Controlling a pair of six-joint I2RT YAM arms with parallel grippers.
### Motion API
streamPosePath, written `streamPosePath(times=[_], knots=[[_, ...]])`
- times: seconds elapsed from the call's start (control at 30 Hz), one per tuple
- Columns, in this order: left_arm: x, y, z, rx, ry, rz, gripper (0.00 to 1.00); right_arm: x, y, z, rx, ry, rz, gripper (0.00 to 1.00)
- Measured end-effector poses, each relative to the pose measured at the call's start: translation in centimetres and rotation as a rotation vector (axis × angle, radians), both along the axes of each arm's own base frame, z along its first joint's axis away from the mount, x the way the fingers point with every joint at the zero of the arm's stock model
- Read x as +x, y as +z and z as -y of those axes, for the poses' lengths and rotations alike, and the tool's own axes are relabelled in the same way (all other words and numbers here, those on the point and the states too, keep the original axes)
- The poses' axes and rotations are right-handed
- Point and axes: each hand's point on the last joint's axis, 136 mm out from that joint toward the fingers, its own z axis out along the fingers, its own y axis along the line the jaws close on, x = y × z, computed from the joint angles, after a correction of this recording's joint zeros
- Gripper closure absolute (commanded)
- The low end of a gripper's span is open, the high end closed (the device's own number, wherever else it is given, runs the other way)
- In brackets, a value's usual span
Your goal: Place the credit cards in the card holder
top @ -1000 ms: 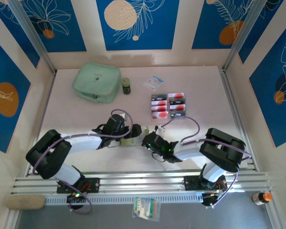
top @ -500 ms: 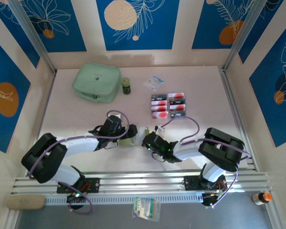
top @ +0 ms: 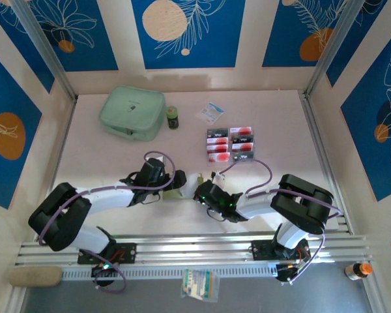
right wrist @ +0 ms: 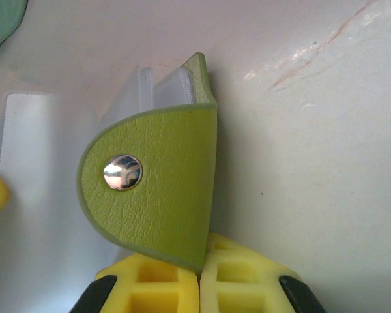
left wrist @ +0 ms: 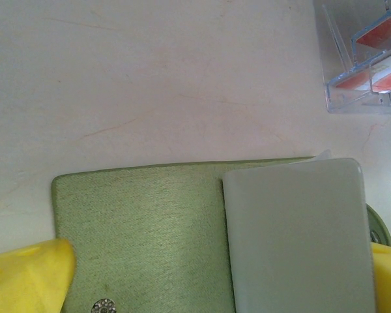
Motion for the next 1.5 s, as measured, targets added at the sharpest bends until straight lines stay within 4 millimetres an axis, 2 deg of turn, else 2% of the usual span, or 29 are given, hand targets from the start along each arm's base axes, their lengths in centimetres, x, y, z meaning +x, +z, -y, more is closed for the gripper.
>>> streamPosePath(times=[0.57, 0.87, 1.1, 1.4, 1.43, 1.5], knots=[[-0.4, 0.0, -2.4, 0.035, 0.06, 0.019, 0.0, 0.0, -0.1, -0.1, -0.003, 0.002, -0.003, 1.0], [-0.7, -1.2, -3.3, 0.097, 0.067, -0.019, 0.12, 0.0, -0.1, -0.2, -0.002, 0.003, -0.004, 1.0], [-0.4, -1.4, -3.1, 0.17, 0.016, -0.049, 0.07, 0.1, -0.2, -0.4, -0.004, 0.006, -0.005, 1.0], [-0.5, -1.4, -3.0, 0.196, -0.018, -0.048, 0.06, 0.1, -0.1, -0.5, -0.003, 0.007, -0.004, 1.0], [-0.5, -1.3, -3.0, 0.199, -0.022, -0.046, 0.06, 0.0, -0.1, -0.5, -0.002, 0.009, -0.005, 0.93], [-0.5, -1.4, -3.0, 0.205, -0.026, -0.044, 0.06, 0.0, -0.1, -0.7, 0.001, 0.02, -0.006, 0.72]])
